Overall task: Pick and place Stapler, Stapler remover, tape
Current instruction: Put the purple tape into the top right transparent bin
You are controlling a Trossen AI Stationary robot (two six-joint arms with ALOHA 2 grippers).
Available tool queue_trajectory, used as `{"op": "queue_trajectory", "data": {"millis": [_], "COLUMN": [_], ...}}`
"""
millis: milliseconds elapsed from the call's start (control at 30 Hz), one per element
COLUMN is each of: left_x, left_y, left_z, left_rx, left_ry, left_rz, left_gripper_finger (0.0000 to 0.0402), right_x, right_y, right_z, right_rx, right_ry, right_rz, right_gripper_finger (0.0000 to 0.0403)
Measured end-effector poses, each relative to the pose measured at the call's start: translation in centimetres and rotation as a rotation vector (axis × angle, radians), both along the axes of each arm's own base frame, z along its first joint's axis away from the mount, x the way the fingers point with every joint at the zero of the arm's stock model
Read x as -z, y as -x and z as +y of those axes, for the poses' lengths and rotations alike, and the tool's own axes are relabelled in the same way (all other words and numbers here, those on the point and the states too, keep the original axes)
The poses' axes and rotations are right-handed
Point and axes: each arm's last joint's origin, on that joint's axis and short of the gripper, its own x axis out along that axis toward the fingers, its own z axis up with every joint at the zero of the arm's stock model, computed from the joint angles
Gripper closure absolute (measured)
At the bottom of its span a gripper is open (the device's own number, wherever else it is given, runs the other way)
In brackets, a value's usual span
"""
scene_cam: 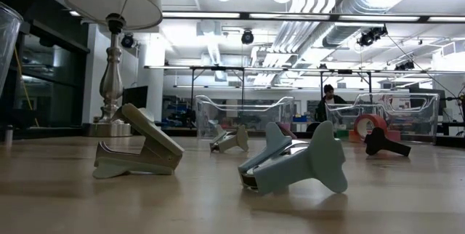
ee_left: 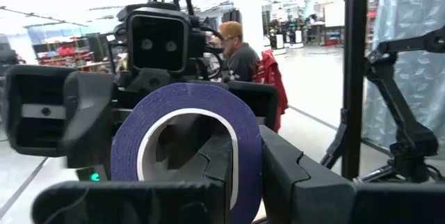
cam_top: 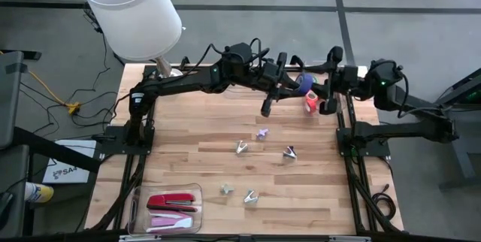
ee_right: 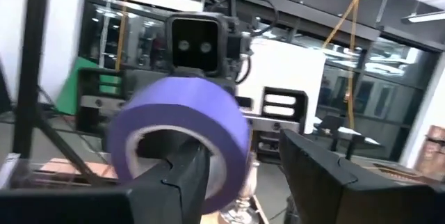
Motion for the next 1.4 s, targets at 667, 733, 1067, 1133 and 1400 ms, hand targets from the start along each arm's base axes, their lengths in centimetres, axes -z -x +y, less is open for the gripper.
{"op": "queue_trajectory", "data": {"millis": [667, 733, 1067, 1133, 1400], "left_x": [0.4, 0.6, 1.0, 1.0, 1.1], "left_y": [-0.1, -0.1, -0.3, -0.3, -0.3], "left_z": [0.2, 0.3, 0.7, 0.7, 0.7], "left_rx": [-0.034, -0.076, -0.241, -0.246, -0.249], "left_ry": [0.014, 0.022, 0.06, 0.077, 0.081], "left_rz": [0.039, 0.061, 0.105, 0.108, 0.121], "left_gripper_finger": [0.0347, 0.0345, 0.0294, 0.0272, 0.0166], "right_x": [0.2, 0.4, 0.8, 0.9, 1.1], "right_y": [0.0, 0.0, 0.1, 0.1, 0.1], "right_z": [-0.3, -0.4, -0.8, -0.8, -0.9], "right_rx": [0.091, 0.123, 0.253, 0.26, 0.296], "right_ry": [-0.023, -0.033, -0.066, -0.068, -0.078], "right_rz": [0.014, 0.029, 0.07, 0.075, 0.101], "right_gripper_finger": [0.0371, 0.0371, 0.0371, 0.0371, 0.0371]}}
